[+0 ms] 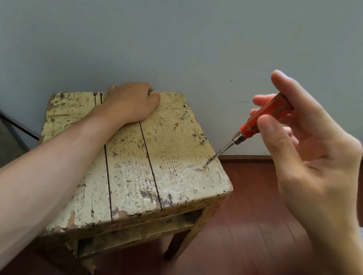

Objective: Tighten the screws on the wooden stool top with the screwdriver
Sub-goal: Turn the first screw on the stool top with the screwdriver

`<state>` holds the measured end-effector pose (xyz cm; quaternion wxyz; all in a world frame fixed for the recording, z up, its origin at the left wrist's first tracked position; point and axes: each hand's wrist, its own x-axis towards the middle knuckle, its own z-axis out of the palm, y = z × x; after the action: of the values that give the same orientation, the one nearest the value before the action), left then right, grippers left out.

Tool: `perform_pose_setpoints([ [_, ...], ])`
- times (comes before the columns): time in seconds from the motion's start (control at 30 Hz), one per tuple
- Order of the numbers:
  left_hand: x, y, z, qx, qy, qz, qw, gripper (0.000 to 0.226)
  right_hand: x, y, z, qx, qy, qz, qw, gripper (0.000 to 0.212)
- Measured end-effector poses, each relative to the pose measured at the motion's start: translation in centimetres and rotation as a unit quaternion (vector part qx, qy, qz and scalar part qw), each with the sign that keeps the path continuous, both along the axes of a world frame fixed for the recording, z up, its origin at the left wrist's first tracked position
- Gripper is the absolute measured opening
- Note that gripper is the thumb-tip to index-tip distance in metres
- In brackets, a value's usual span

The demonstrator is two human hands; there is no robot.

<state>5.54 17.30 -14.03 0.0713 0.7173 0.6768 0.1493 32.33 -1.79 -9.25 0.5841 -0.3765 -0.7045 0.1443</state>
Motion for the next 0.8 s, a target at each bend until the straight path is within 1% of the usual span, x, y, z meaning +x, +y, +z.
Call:
perform_pose_setpoints([
  [0.1,0.0,0.1,0.0,0.0,0.002,0.001,1.0,0.052,0.7,-0.2,0.2,-0.02,0.009,0.039,0.999,0.047],
  [0.2,0.0,0.1,-0.1,-0.002,0.002,0.001,1.0,0.053,0.6,-0.4,0.3,-0.023,0.017,0.042,0.999,0.045],
  [0.37,-0.1,0.1,-0.2,0.006,0.002,0.0,1.0,0.052,0.0,-0.3,0.4,0.002,0.012,-0.001,1.0,0.036],
  [0.5,0.0,0.1,-0.2,0.001,0.001,0.0,1.0,0.052,-0.5,-0.1,0.0,0.025,0.01,-0.063,0.998,0.037],
  [0.57,0.0,0.1,-0.1,0.001,0.003,0.001,1.0,0.052,-0.4,0.0,-0.2,0.025,0.013,-0.072,0.997,0.038],
  [0.67,0.0,0.1,-0.1,0.005,0.002,-0.001,1.0,0.051,0.1,0.0,-0.1,0.013,0.002,-0.05,0.999,0.041],
  [0.8,-0.1,0.2,-0.1,0.004,0.003,-0.002,1.0,0.052,0.8,-0.3,0.0,-0.027,-0.008,0.025,0.999,0.051],
])
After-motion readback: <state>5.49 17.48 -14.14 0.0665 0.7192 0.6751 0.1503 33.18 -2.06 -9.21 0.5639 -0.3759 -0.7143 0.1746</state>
